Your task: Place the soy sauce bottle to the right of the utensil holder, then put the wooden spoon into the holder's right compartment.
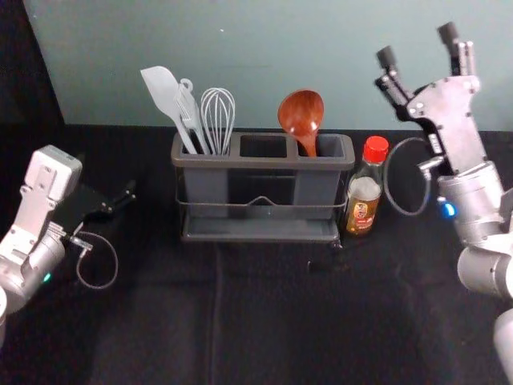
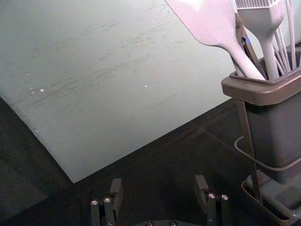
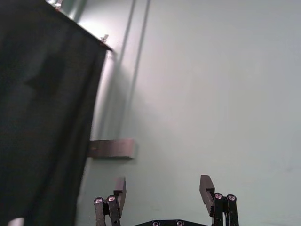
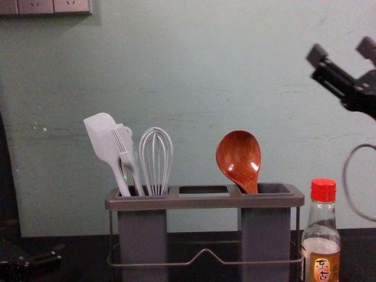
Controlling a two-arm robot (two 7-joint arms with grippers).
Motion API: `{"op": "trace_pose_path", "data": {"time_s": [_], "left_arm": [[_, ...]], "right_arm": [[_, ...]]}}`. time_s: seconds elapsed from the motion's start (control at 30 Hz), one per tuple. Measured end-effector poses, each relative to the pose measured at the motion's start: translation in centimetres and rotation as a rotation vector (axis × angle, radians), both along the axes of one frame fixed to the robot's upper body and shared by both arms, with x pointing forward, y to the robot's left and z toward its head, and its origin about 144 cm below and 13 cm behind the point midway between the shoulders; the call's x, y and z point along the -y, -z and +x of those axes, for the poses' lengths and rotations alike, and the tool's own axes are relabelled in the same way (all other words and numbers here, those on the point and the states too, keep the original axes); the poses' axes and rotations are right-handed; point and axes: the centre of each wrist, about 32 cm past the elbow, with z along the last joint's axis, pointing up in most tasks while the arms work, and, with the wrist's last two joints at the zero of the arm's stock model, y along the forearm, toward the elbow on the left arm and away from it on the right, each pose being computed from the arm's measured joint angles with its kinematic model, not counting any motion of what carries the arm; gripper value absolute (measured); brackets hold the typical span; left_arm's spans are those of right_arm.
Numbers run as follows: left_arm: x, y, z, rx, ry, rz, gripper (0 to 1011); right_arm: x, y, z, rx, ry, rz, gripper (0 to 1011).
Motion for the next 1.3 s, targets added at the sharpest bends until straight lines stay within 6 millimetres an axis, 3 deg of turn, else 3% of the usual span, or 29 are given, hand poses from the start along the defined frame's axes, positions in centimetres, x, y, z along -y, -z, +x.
{"op": "trace_pose_path", "data": {"time_s": [0.3, 0.5, 1.03, 1.3], "left_arm": [[0.0, 0.0, 0.0, 0.000, 0.000, 0.000, 1005], [0.0, 0.0, 0.0, 0.000, 0.000, 0.000, 1005], [0.0, 0.0, 0.0, 0.000, 0.000, 0.000, 1005], [0.0, 0.0, 0.0, 0.000, 0.000, 0.000, 1005]], "right_arm": [[2.5, 0.5, 0.5, 0.002, 0.169, 0.005, 1003], [2.8, 0.8, 0.3, -0.037, 0.237, -0.020, 1003], [3.6, 0.0, -1.7, -0.458, 0.405, -0.186, 1002], [4.7, 0.3, -1.9, -0.530, 0.423, -0.338, 1003]]}}
